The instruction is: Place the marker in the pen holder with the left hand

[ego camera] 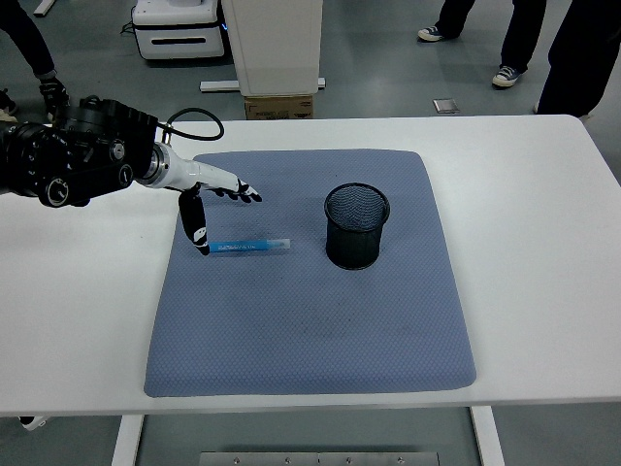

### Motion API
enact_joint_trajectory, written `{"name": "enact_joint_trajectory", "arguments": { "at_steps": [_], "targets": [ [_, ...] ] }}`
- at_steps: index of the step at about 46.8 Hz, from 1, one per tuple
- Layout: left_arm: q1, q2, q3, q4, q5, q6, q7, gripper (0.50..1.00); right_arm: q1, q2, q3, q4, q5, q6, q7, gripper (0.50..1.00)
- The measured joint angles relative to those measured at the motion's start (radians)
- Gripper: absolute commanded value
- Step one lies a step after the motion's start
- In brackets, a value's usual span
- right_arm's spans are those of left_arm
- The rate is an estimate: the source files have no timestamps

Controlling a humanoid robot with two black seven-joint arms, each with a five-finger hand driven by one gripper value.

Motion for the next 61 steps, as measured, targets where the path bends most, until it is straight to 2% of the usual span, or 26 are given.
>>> {"name": "enact_joint_trajectory", "arguments": {
  "at_steps": [15, 61],
  "targets": [
    [-0.013, -0.003, 0.006, -0.042, 0.000, -0.001, 0.000, 1.000, 0.000, 0.000, 0.000, 0.000, 0.000, 0.000, 0.000, 1.000],
    [-0.014, -0.058, 0.007, -0.041, 0.061, 0.000, 0.000, 1.000, 0.000, 0.000, 0.000, 0.000, 0.000, 0.000, 0.000, 1.000]
  ]
}}
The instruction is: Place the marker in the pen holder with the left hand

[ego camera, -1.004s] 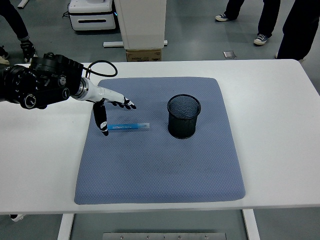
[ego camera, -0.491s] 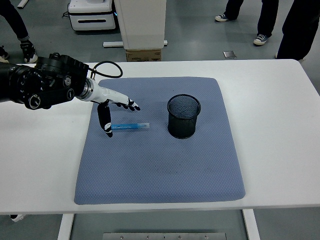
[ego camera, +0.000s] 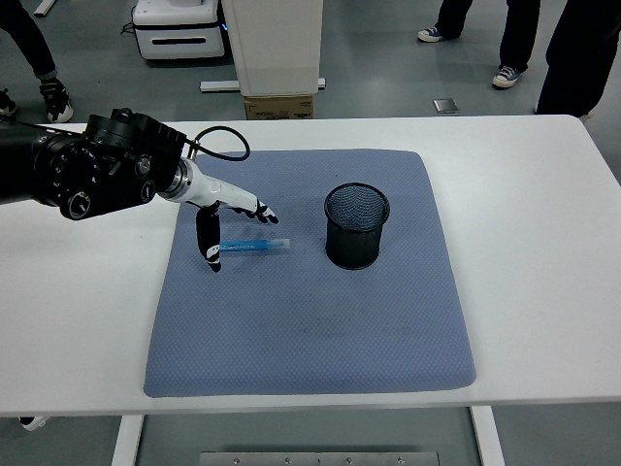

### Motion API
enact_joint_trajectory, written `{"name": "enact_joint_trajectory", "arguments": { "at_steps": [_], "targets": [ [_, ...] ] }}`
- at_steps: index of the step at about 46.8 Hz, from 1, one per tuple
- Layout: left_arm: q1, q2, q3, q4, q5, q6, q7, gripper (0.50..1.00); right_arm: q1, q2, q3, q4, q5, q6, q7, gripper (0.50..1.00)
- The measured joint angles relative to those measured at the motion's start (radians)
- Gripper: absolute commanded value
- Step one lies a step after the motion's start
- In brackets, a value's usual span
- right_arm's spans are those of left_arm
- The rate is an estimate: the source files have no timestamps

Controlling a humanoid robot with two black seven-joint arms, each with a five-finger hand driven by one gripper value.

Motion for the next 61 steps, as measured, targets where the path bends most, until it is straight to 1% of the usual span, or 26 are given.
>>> {"name": "enact_joint_trajectory", "arguments": {
  "at_steps": [7, 16, 37, 61],
  "targets": [
    [0.005, -0.009, 0.001, 0.005, 0.011, 0.000, 0.004, 1.000, 0.000, 0.000, 0.000, 0.000, 0.000, 0.000, 0.000, 1.000],
    [0.006, -0.021, 0.001, 0.007, 0.029, 0.000, 0.042, 1.000, 0.000, 0.000, 0.000, 0.000, 0.000, 0.001, 0.000, 1.000],
    [0.008, -0.072, -0.001, 0.012, 0.029, 0.001, 0.044, 1.000, 0.000, 0.000, 0.000, 0.000, 0.000, 0.000, 0.000, 1.000],
    [0.003, -0.084, 0.001, 0.034, 0.103, -0.002, 0.044, 1.000, 0.000, 0.000, 0.000, 0.000, 0.000, 0.000, 0.000, 1.000]
  ]
}}
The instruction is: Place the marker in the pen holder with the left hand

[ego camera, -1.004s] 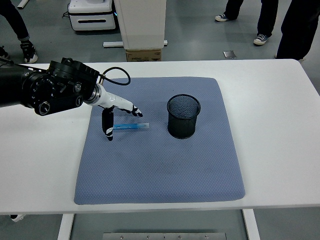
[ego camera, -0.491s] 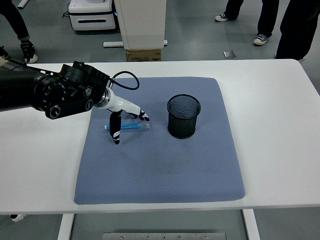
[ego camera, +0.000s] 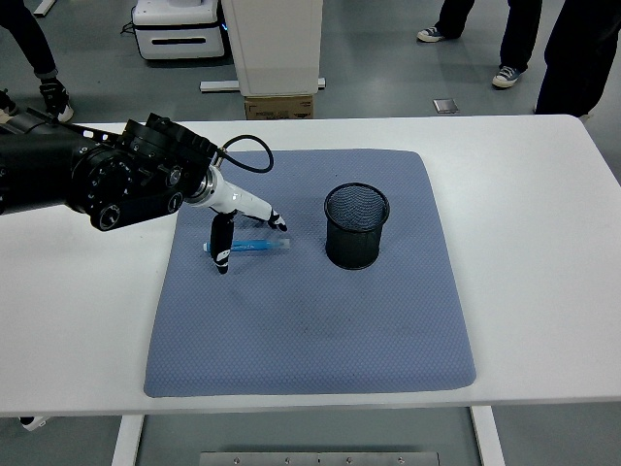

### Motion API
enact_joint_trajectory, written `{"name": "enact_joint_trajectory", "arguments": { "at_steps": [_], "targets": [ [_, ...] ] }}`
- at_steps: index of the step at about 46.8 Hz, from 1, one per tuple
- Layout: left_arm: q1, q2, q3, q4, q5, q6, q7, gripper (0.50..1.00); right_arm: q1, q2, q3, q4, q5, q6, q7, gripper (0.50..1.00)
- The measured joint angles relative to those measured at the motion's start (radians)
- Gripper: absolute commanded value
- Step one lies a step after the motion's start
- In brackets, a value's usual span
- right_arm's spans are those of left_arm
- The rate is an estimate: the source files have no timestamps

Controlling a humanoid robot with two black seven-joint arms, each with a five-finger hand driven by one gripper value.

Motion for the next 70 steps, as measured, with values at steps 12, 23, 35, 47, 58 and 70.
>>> {"name": "enact_joint_trajectory", "arguments": {
  "at_steps": [12, 23, 35, 47, 58, 70],
  "targets": [
    [0.000, -0.010, 0.000, 0.000, 0.002, 0.000, 0.000, 1.000, 0.000, 0.000, 0.000, 0.000, 0.000, 0.000, 0.000, 1.000],
    [0.002, -0.014, 0.012, 0.000, 0.005, -0.001, 0.000, 0.980, 0.000, 0.000, 0.000, 0.000, 0.000, 0.000, 0.000, 1.000],
    [0.000, -0.015, 0.013, -0.001, 0.009, -0.001, 0.000, 0.821, 0.000, 0.000, 0.000, 0.000, 0.000, 0.000, 0.000, 1.000],
    [-0.003, -0.022, 0.012, -0.002, 0.009, -0.002, 0.000, 0.742, 0.000, 0.000, 0.000, 0.000, 0.000, 0.000, 0.000, 1.000],
    [0.000, -0.033, 0.012, -0.002, 0.009, 0.001, 0.000, 0.681, 0.000, 0.000, 0.000, 0.000, 0.000, 0.000, 0.000, 1.000],
    [-0.005, -0.032, 0.012, -0.001, 0.032, 0.009, 0.000, 0.681, 0.000, 0.000, 0.000, 0.000, 0.000, 0.000, 0.000, 1.000]
  ]
}}
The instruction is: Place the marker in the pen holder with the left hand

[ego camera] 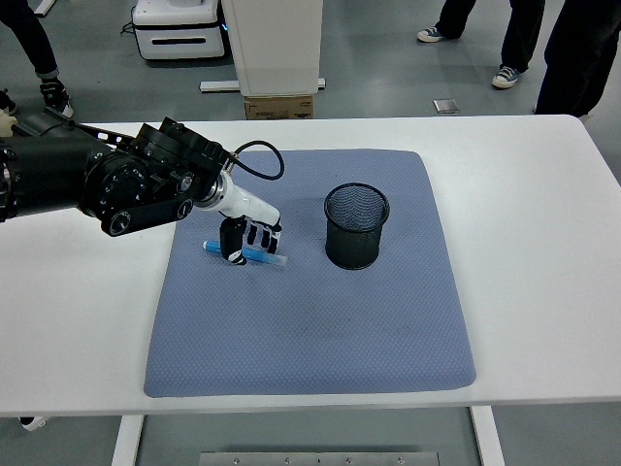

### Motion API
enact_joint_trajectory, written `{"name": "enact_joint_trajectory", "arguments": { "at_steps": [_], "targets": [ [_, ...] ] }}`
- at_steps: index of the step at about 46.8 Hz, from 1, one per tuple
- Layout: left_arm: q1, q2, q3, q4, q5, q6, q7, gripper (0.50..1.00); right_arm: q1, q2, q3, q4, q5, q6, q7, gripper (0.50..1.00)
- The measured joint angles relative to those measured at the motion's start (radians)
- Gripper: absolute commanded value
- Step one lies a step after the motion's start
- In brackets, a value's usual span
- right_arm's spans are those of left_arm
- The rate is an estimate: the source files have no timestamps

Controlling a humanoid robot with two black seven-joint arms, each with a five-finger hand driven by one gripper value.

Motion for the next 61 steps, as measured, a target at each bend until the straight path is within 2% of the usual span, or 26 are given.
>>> {"name": "enact_joint_trajectory", "arguments": {
  "at_steps": [24, 40, 61],
  "targets": [
    [-0.016, 0.007, -0.009, 0.001, 0.004, 0.001, -0.001, 0.689, 0.000, 0.000, 0.000, 0.000, 0.000, 0.000, 0.000, 1.000],
    [-0.004, -0.004, -0.007, -0.001, 0.020, 0.002, -0.001, 0.675, 0.000, 0.000, 0.000, 0.000, 0.000, 0.000, 0.000, 1.000],
    [0.013, -0.022, -0.004, -0.002, 0.022, 0.003, -0.001, 0.587, 0.000, 0.000, 0.000, 0.000, 0.000, 0.000, 0.000, 1.000]
  ]
}}
